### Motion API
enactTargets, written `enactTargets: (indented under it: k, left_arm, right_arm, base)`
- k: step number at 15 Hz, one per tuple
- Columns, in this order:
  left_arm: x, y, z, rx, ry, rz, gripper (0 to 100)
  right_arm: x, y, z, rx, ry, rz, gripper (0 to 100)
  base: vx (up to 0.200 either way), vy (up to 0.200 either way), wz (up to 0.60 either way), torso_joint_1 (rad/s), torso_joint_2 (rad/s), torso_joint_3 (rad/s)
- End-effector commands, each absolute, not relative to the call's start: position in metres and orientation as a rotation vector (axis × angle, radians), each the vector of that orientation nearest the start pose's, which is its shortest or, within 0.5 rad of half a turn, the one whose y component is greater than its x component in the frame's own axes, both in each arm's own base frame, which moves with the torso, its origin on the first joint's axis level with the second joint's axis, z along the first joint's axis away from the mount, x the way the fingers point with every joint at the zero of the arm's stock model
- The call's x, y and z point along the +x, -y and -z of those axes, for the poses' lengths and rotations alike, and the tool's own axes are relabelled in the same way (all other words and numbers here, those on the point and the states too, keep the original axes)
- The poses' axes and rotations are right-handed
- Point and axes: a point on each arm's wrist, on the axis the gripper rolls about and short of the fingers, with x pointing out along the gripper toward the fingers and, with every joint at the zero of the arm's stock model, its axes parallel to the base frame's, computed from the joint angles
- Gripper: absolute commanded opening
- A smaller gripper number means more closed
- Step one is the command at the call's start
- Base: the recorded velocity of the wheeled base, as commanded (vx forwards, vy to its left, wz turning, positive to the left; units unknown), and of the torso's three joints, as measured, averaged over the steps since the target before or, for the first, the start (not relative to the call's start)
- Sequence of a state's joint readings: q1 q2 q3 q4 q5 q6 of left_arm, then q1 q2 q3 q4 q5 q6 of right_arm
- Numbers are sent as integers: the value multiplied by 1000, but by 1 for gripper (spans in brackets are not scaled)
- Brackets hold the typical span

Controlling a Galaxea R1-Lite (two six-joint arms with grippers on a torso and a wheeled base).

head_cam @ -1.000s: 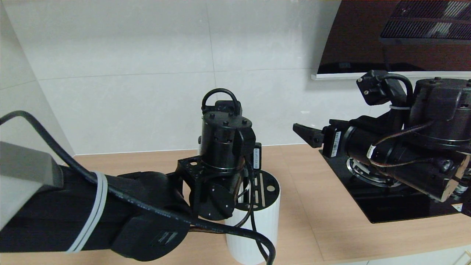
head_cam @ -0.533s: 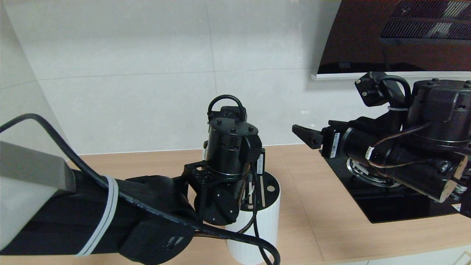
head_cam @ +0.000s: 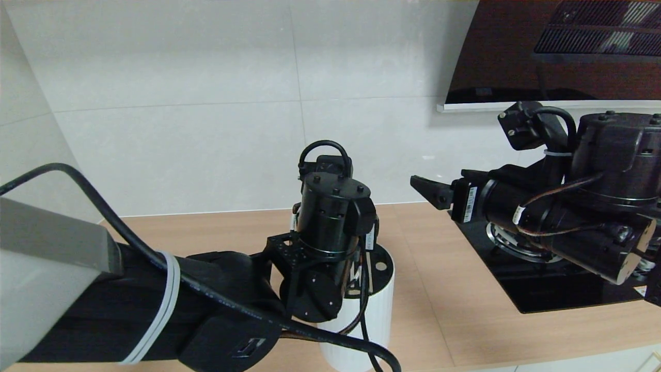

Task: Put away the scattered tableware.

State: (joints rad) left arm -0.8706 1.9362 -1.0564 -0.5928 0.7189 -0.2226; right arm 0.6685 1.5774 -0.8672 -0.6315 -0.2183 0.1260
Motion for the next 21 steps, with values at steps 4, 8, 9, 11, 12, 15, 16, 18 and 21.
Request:
enactTargets:
  k: [4,8,9,11,12,15,16,18,21]
  left_arm:
    - [249,273,-167,-17,-215,127,100]
    - [246,269,-181,-63,-177,130,100]
    - [233,250,-216,-154,-99,146,100]
    - [210,218,-250,-188,-39,206,100]
    - [196,198,-256,-152,-31,239,100]
    - [154,128,-262,-74,25,300,100]
    - [143,106,-256,-74,28,297,100]
    - [119,69,-239,-71,23,220,100]
    - [65,23,-233,-99,93,96,100]
  right_arm:
    - [228,-174,-234,88,-104,-445,100]
    - [228,-174,-234,88,-104,-444,100]
    - [226,-173,-236,91,-97,-444,100]
    - [225,-172,-238,96,-87,-442,100]
    - [224,-170,-238,96,-85,-439,100]
    - [209,-156,-255,133,-29,-430,100]
    - [208,-144,-249,127,-41,-394,100]
    - [181,-111,-241,129,-19,-343,100]
    - [110,-58,-220,115,42,-297,100]
  base:
    - [0,0,0,0,0,0]
    - [0,0,0,0,0,0]
    - [0,0,0,0,0,0]
    - [0,0,0,0,0,0]
    - [0,0,0,0,0,0]
    - [0,0,0,0,0,0]
    - [0,0,0,0,0,0]
    - [0,0,0,0,0,0]
    - [0,0,0,0,0,0]
